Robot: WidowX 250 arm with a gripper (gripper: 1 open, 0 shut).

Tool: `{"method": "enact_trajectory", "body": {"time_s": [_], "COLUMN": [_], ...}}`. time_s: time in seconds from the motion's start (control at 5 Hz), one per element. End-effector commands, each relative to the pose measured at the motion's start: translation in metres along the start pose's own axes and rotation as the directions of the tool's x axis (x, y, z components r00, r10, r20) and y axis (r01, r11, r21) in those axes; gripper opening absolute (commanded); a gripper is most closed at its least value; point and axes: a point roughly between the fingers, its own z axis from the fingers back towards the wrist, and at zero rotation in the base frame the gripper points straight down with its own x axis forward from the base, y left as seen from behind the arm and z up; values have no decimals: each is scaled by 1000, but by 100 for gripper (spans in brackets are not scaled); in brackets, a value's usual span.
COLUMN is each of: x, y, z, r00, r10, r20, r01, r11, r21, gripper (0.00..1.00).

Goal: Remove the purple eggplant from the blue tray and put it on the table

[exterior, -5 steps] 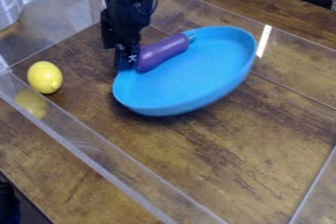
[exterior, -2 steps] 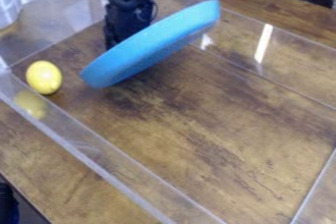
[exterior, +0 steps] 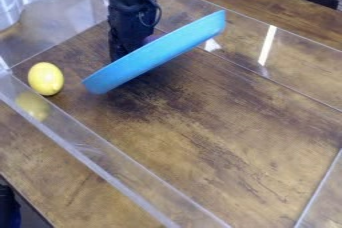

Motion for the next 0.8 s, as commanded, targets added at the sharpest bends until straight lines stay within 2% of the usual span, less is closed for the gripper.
{"method": "enact_trajectory", "body": {"time_s": [0.0,0.6], "x": [13,23], "y": [-12,-32], "z": [11,10], "r00": [998,987], "r10": [-50,-134], "r20": [45,87], "r01": [50,134], "r11": [999,991], "r21": [10,3], "gripper": [0,0]}}
